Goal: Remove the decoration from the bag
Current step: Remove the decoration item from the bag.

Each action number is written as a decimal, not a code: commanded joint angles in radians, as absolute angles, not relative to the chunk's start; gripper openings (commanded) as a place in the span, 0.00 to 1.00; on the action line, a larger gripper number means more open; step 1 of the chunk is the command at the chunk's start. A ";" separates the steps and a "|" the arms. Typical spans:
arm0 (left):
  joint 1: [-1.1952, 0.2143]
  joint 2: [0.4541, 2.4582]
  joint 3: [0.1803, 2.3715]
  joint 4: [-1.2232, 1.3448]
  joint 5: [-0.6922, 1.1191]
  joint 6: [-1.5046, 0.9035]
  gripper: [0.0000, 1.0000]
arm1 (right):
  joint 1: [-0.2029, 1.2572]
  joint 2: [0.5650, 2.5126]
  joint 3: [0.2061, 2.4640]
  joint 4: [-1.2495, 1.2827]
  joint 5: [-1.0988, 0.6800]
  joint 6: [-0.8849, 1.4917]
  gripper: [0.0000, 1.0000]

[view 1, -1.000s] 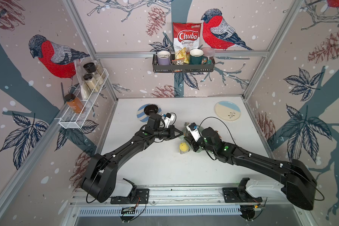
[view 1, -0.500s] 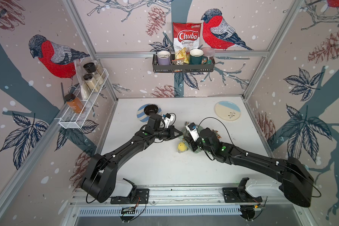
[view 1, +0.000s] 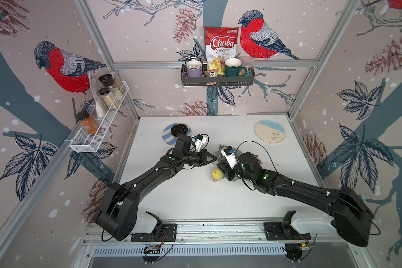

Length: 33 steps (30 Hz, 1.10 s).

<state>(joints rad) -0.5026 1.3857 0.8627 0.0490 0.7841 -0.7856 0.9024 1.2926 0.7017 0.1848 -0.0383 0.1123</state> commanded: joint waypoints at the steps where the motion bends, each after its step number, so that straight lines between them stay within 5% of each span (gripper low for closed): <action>1: -0.506 1.376 0.869 0.085 0.795 -0.792 0.00 | 0.903 1.312 0.716 0.230 -0.048 0.147 0.35; 17: -0.514 1.370 0.868 0.094 0.792 -0.799 0.00 | 0.898 1.361 0.743 0.251 0.012 0.288 0.04; 23: -0.510 1.364 0.865 0.071 0.791 -0.783 0.00 | 0.906 1.350 0.746 0.233 0.045 0.251 0.00; 24: -0.506 1.361 0.865 0.072 0.794 -0.783 0.03 | 0.911 1.343 0.742 0.234 0.049 0.231 0.00; 26: -0.494 1.352 0.860 0.073 0.797 -0.783 0.27 | 0.916 1.333 0.728 0.244 0.048 0.205 0.00; 28: -0.478 1.332 0.850 0.072 0.798 -0.770 0.41 | 0.917 1.325 0.720 0.246 0.042 0.187 0.00; 33: -0.483 1.298 0.780 0.178 0.782 -0.754 0.48 | 0.917 1.317 0.732 0.227 0.015 0.158 0.00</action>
